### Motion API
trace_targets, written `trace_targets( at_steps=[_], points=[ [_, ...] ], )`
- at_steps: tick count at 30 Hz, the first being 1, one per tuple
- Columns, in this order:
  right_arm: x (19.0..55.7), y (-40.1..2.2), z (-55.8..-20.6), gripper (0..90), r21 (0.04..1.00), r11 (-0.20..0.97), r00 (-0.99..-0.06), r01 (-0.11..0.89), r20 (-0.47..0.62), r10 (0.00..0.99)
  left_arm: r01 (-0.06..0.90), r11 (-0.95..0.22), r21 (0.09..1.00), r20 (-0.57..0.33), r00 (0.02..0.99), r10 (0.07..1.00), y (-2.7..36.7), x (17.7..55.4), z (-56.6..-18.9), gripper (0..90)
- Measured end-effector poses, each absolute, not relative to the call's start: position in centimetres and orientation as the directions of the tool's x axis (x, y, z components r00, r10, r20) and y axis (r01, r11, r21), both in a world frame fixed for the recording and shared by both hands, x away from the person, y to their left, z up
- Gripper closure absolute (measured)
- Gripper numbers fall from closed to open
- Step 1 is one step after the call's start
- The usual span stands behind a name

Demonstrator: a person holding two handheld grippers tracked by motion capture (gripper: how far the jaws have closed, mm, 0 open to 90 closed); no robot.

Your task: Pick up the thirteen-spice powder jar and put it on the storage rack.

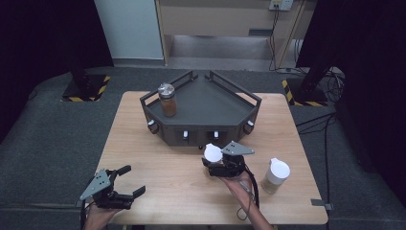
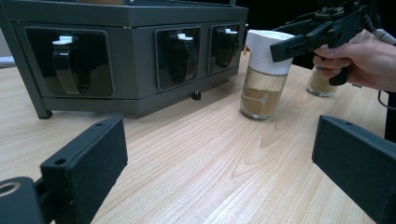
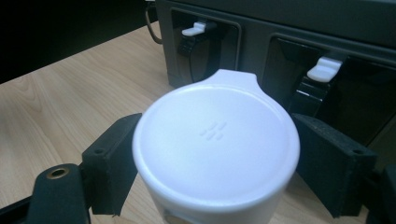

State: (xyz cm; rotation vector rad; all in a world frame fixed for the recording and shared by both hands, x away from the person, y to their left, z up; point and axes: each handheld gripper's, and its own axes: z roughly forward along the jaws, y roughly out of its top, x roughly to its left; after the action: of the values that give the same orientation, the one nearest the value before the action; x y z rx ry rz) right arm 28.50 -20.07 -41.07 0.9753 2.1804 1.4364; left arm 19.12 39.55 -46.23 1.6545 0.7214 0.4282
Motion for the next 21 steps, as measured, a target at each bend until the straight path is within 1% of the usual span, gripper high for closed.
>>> trace_targets(
  at_steps=[5, 10, 21],
  points=[
    [28.32, -20.20, -41.84, 28.6, 0.910, 0.236, -0.706, 0.340, 0.081, 0.703, 0.222, -0.088, 0.971, -0.109, 0.738, 0.666, 39.52, 19.11, -46.22, 2.4],
    [27.65, -19.83, -42.13, 29.9, 0.918, 0.243, -0.698, 0.313, 0.049, 0.715, 0.222, -0.088, 0.971, -0.108, 0.738, 0.666, 39.52, 19.11, -46.22, 2.4],
    [27.74, -19.50, -41.25, 30.2, 0.906, 0.275, -0.706, 0.321, 0.036, 0.707, 0.220, -0.085, 0.972, -0.109, 0.738, 0.666, 39.60, 19.08, -46.23, 2.4]
  ],
)
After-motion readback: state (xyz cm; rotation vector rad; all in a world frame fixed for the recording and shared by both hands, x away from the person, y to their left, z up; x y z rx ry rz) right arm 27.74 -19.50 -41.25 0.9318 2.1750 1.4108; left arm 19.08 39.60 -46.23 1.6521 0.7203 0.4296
